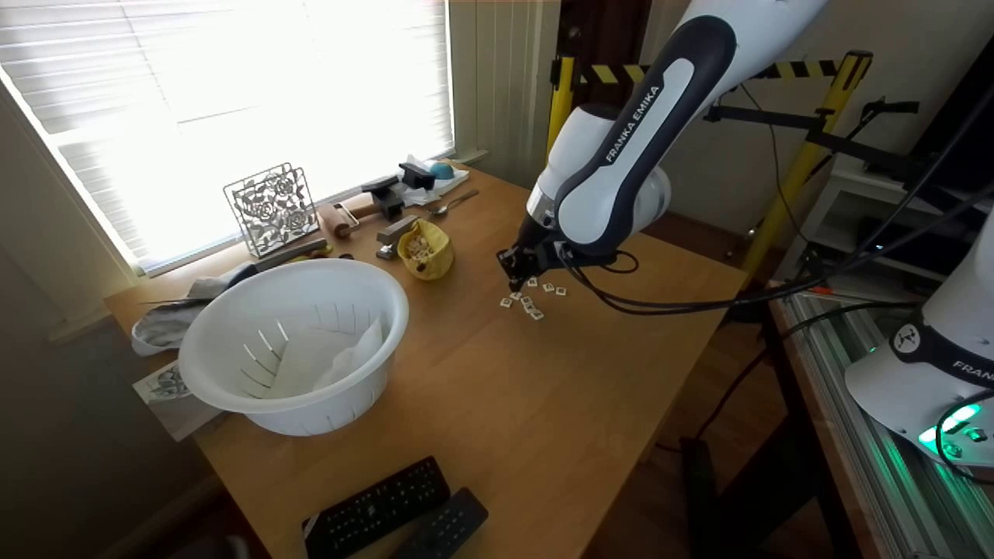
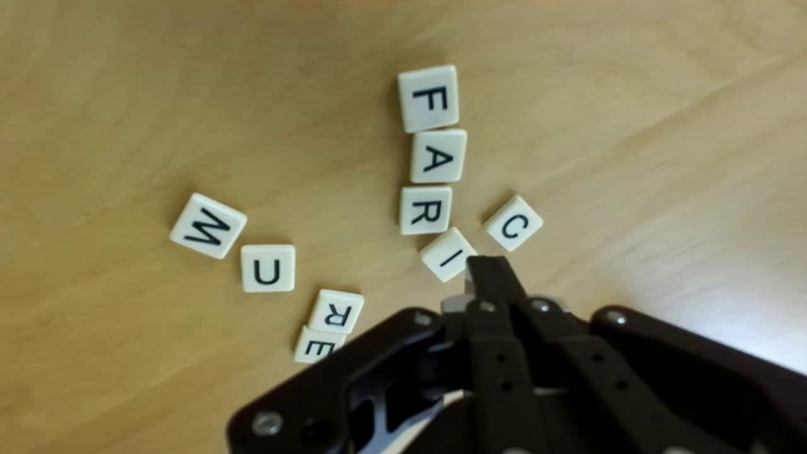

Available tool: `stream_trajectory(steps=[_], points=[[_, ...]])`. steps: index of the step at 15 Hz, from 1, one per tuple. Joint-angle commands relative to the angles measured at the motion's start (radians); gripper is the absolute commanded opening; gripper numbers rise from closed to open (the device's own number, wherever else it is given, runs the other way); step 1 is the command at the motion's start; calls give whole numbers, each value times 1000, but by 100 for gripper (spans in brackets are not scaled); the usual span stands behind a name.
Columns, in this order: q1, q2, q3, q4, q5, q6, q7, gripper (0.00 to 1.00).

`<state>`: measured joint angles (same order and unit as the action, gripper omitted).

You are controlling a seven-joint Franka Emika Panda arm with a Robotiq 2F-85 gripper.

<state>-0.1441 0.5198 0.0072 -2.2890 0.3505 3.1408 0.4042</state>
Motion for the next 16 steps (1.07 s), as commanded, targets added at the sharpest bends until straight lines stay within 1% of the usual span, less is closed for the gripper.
stream_trajectory(steps=[1,5,11,16], points=[[-15,40,14,37,21,4,-20,0],[-23,54,19,41,19,1,-26,0],[-17,59,-24,35,9,11,-33,0],[-40,60,-57,35,9,9,-44,0]])
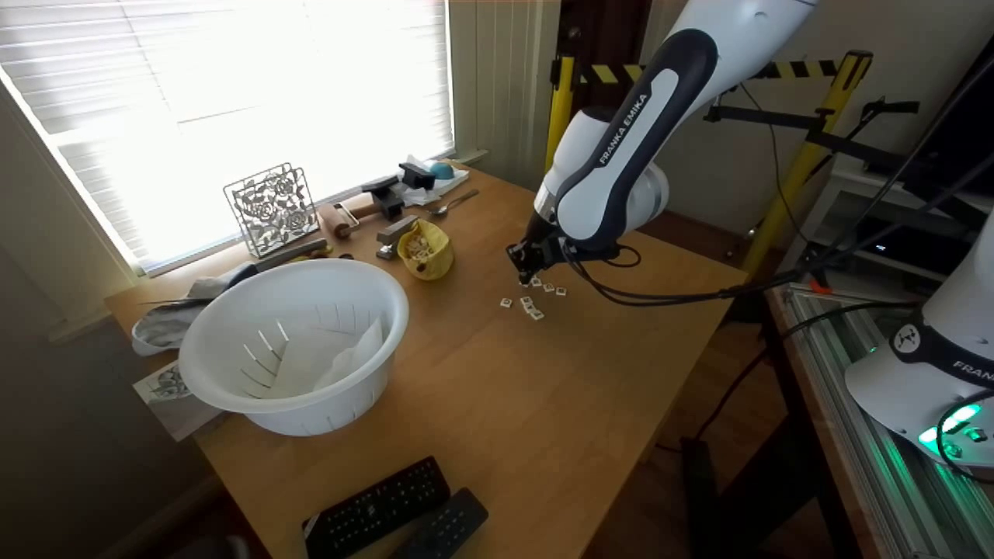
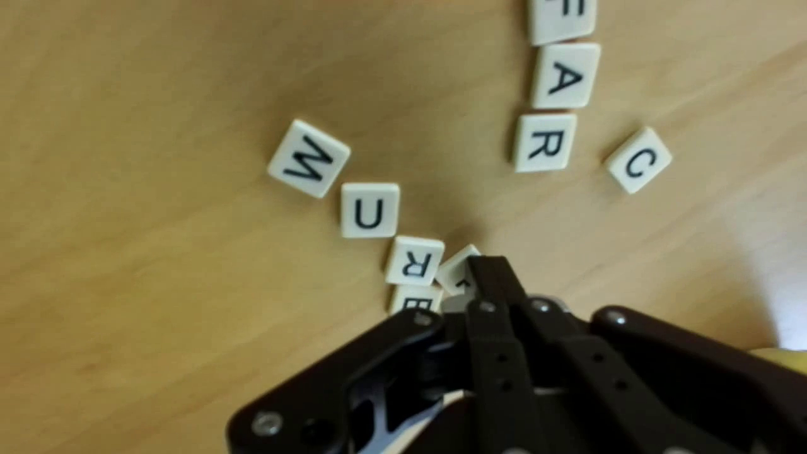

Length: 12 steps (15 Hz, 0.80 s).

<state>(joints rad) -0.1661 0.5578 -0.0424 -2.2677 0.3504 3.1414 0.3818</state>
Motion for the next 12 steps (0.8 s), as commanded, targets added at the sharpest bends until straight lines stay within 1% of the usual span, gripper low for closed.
stream_trajectory(steps=[1,4,5,8,12], points=[[-33,15,2,14,10,-2,-27,0],[-59,-16,22,7,16,-6,-34,0],[-57,-24,20,5,15,-8,-33,0],[-72,-58,48,-3,18,-13,-43,0],[-109,-79,115,-9,6,-27,-41,0]])
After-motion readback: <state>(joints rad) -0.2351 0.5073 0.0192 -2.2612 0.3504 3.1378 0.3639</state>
